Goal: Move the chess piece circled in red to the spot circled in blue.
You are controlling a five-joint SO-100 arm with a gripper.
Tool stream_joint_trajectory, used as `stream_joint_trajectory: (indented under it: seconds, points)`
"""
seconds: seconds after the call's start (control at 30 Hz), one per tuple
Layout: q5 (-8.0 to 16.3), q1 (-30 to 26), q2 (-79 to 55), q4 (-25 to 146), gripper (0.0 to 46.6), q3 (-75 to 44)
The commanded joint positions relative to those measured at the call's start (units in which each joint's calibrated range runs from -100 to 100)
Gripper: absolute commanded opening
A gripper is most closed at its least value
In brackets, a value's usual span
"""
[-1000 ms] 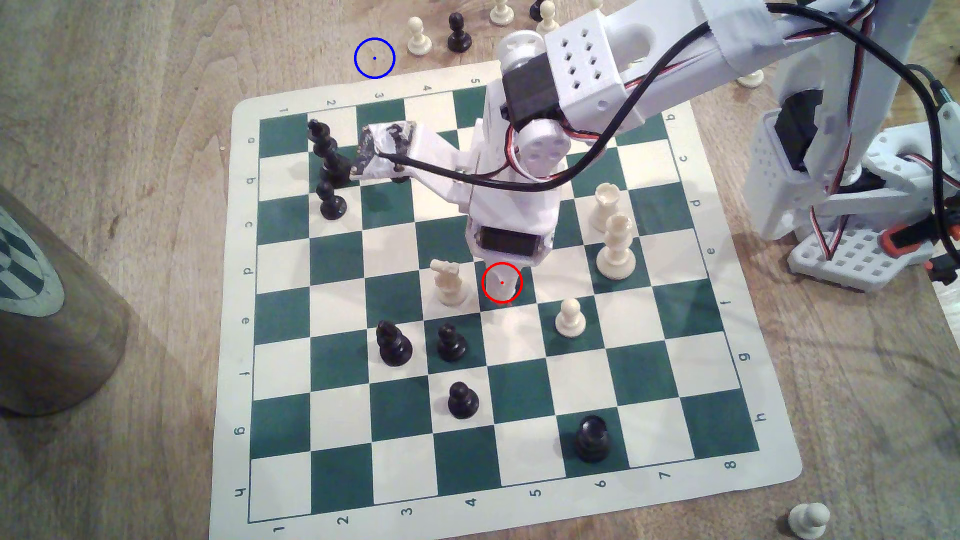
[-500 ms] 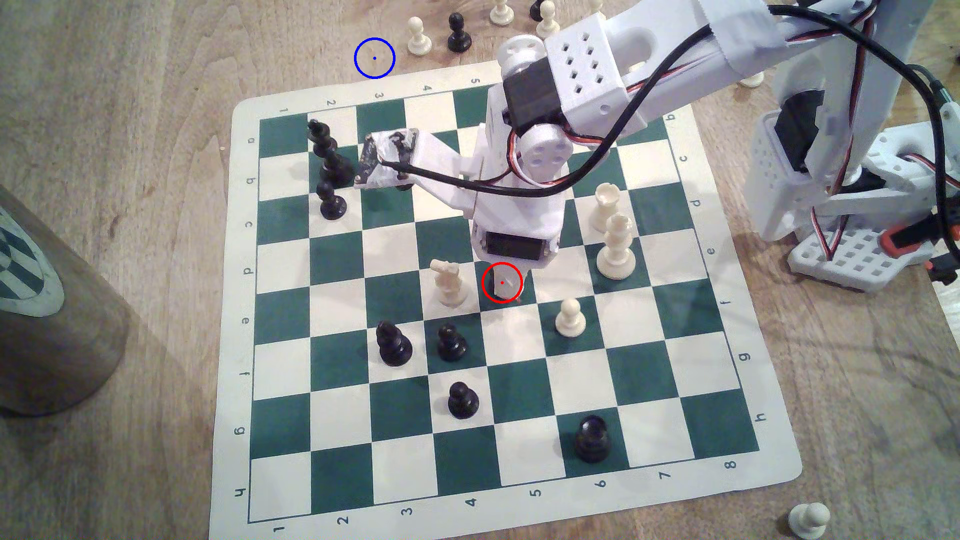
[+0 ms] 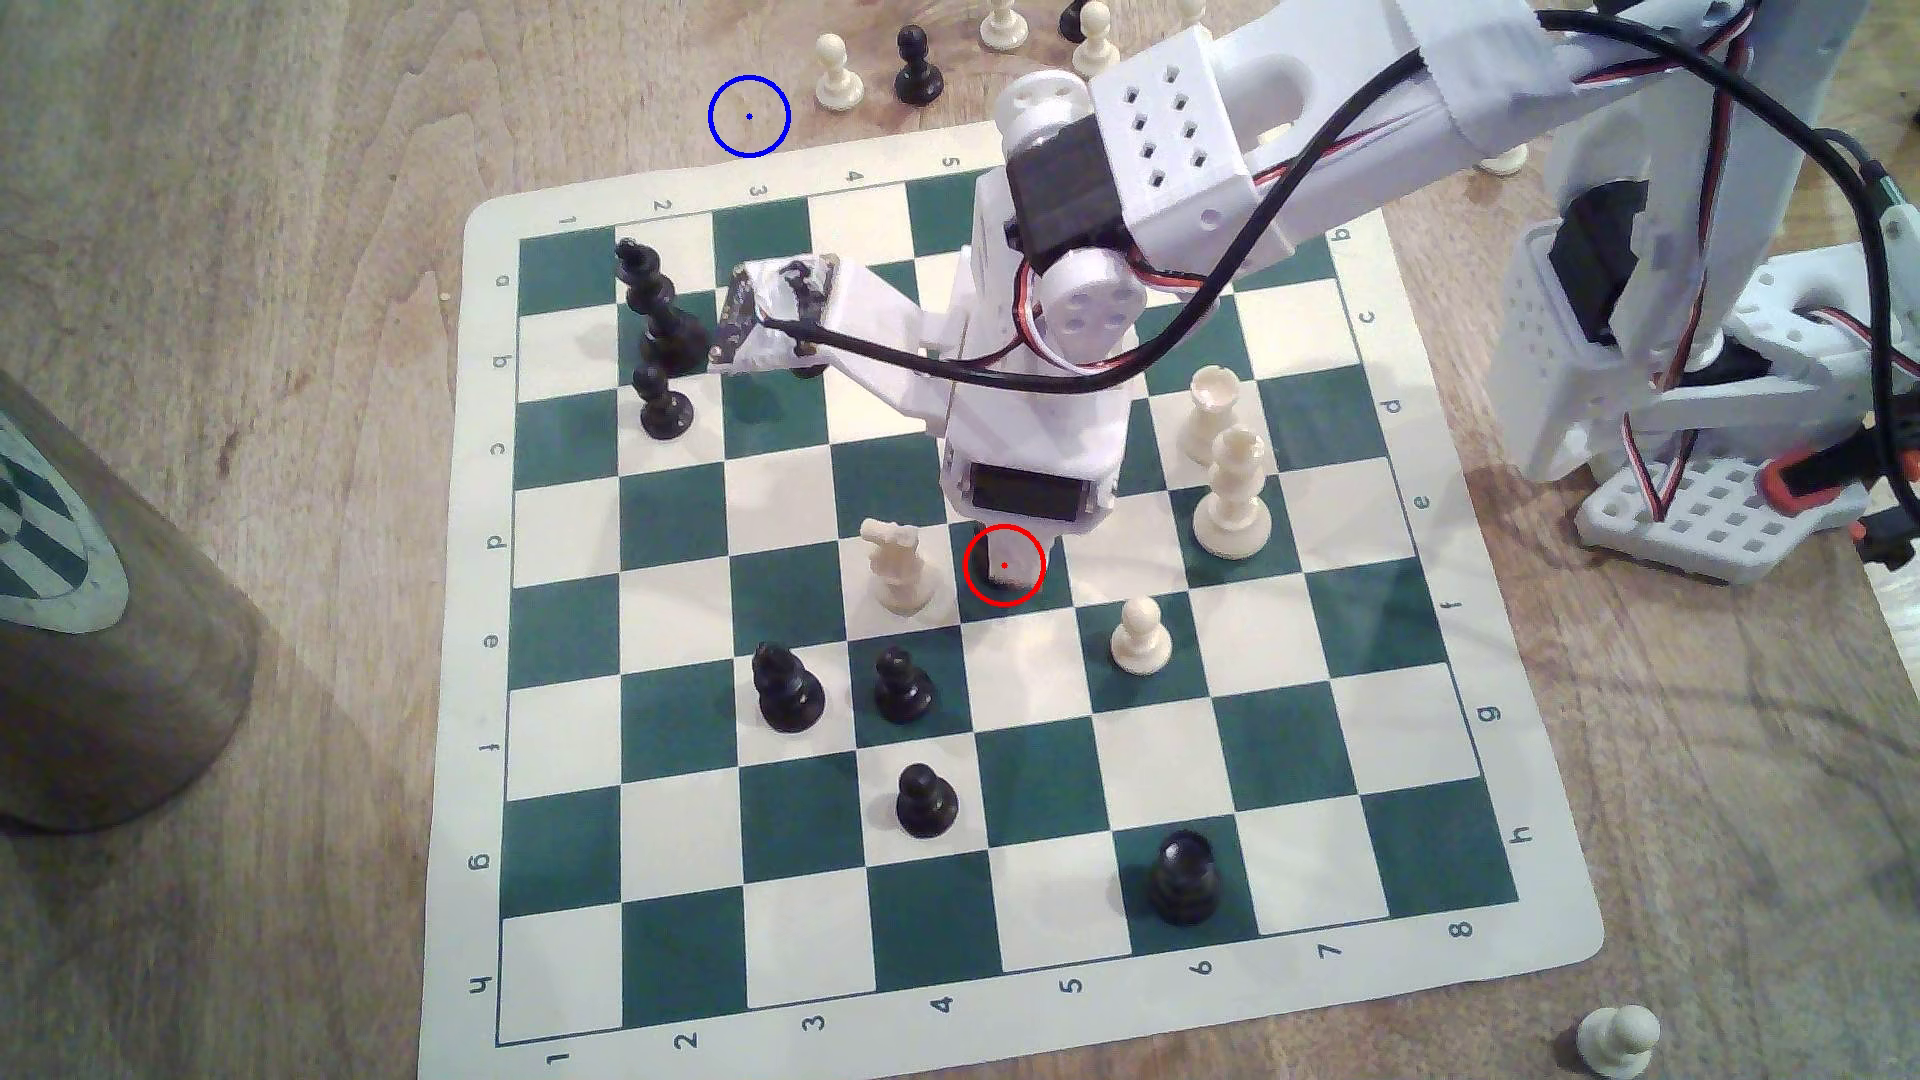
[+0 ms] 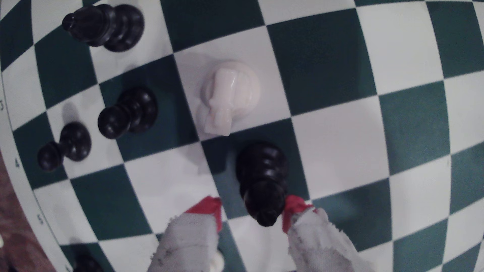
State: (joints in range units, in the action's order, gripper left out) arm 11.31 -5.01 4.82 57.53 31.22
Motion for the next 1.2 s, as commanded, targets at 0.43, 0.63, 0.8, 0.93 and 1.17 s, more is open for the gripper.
stream_joint_trajectory:
  seconds: [0.43, 0.63, 0.8, 0.93, 1.17]
  points:
    - [0.49, 0.83, 6.30, -2.74, 17.6, -2.12]
    - [0.49, 0.99, 6.05, -3.15, 15.8, -1.58]
    - [0.68, 0.99, 6.05, -3.64, 2.5, -1.49]
    - [0.68, 0.99, 6.22, -3.64, 0.3, -1.31]
    - [0.98, 0.99, 9.10, -3.64, 0.3, -1.22]
